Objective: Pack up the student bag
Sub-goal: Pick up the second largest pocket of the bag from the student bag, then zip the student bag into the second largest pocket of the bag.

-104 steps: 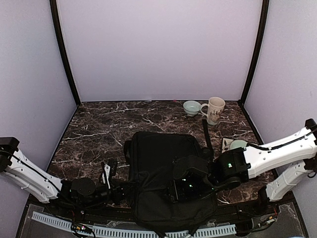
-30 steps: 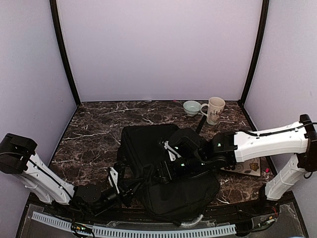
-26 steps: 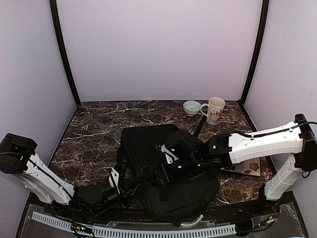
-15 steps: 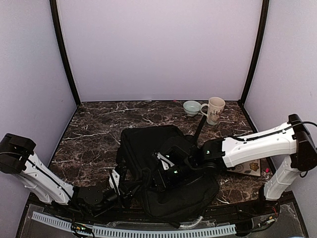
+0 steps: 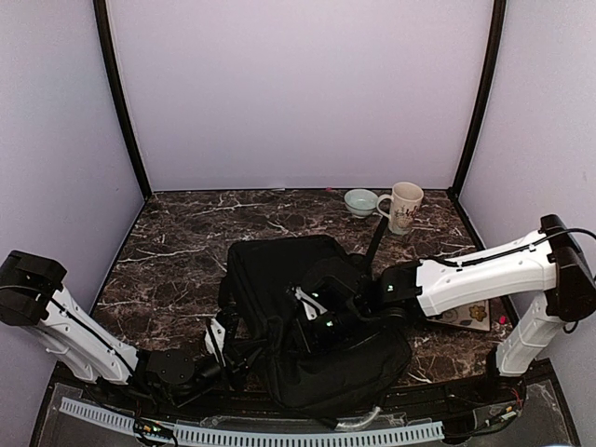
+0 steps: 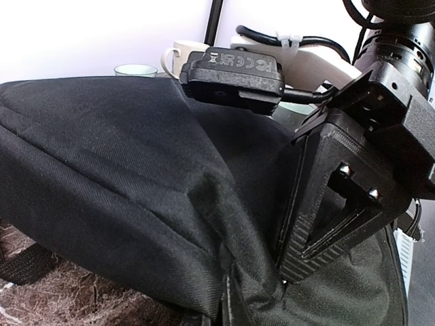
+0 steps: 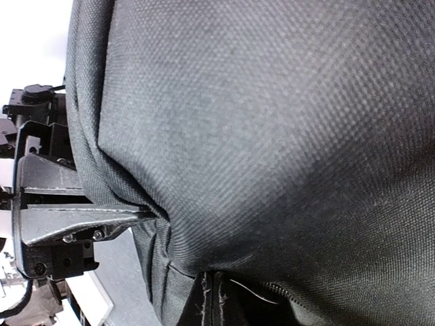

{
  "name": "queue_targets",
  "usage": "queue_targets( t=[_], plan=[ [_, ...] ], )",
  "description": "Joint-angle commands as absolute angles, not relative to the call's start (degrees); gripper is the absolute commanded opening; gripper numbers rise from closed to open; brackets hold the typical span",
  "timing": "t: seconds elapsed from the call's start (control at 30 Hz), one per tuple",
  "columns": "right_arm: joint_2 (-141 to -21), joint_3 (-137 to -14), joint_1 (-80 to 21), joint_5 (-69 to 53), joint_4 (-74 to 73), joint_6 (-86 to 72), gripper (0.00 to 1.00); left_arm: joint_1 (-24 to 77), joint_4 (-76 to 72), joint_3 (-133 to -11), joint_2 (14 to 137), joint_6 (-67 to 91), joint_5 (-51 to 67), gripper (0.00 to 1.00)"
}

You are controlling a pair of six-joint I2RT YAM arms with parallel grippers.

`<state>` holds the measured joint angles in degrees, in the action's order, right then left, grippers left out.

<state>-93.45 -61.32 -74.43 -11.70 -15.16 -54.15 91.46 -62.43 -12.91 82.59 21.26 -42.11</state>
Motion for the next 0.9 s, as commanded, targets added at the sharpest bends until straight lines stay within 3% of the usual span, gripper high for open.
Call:
queue_targets(
  t=[0.0,0.17,0.27,0.7,0.87],
  plan=[
    [-94.91,-66.45,-75.62,-7.89,-22.71,-51.69,0.00,91.94,-68.55,-14.99,79.61,18.15,-41.22,0.00],
    [-94.02,-73.35,-75.59,10.43,-45.93,-52.26,0.00,92.01,-65.22,-15.36,78.60,19.43,-44.56,0.00],
    [-92.81,-73.26,-75.46,14.07,-52.53,-54.28,0.00,91.94,-63.52,-14.98,77.44,19.77,-46.73,0.00],
    [-83.85,-60.56,-72.88,20.57,-62.13,-61.86,0.00,91.95,-60.68,-14.32,75.00,19.73,-50.18,0.00],
    [-79.47,-55.93,-70.51,19.45,-60.14,-61.58,0.09,91.94,-60.20,-13.34,72.82,19.08,-50.60,0.00]
  ],
)
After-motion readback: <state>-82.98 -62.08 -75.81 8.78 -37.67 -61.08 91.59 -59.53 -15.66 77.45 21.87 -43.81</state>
